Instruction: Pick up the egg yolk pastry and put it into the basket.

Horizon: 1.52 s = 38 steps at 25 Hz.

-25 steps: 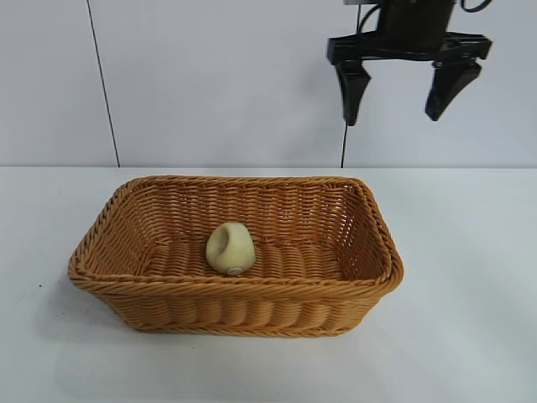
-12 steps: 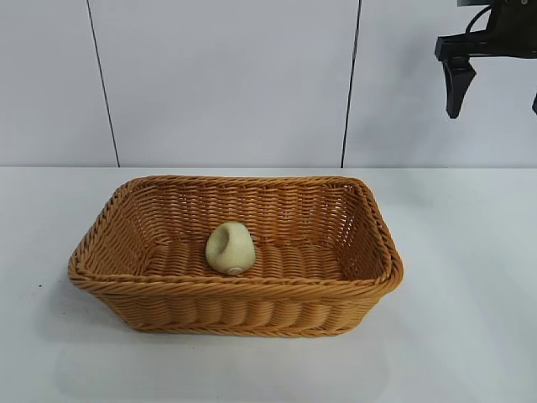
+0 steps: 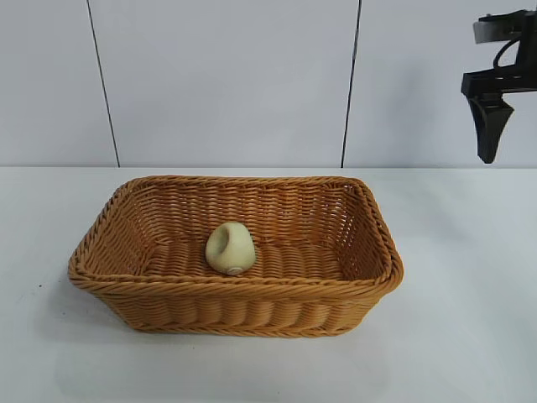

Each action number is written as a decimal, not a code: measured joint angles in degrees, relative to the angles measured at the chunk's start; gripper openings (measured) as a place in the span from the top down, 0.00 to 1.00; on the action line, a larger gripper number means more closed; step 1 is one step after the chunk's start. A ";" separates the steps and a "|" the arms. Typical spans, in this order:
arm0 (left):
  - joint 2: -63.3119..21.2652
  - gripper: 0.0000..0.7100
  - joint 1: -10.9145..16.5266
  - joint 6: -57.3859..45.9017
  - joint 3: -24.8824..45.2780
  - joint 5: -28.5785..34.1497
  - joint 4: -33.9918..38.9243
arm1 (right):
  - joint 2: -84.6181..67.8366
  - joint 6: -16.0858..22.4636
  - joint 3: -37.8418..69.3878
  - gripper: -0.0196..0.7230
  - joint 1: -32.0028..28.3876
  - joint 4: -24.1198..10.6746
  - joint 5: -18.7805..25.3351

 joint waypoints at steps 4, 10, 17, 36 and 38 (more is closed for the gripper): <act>0.00 0.03 0.00 0.00 0.00 0.00 0.00 | -8.78 -0.18 9.05 0.04 0.00 2.07 0.00; 0.00 0.03 0.00 0.00 0.00 0.00 0.00 | -23.54 -0.96 23.30 0.04 0.00 3.94 0.04; 0.00 0.03 0.00 0.00 0.00 0.00 0.00 | -41.94 -2.92 39.25 0.04 0.00 4.44 -4.77; 0.00 0.03 0.00 0.00 0.00 0.00 0.00 | -92.19 -7.10 57.34 0.04 0.00 10.85 -11.39; 0.00 0.03 0.00 0.00 0.00 0.00 0.00 | -95.41 -7.10 57.34 0.04 0.00 10.85 -11.39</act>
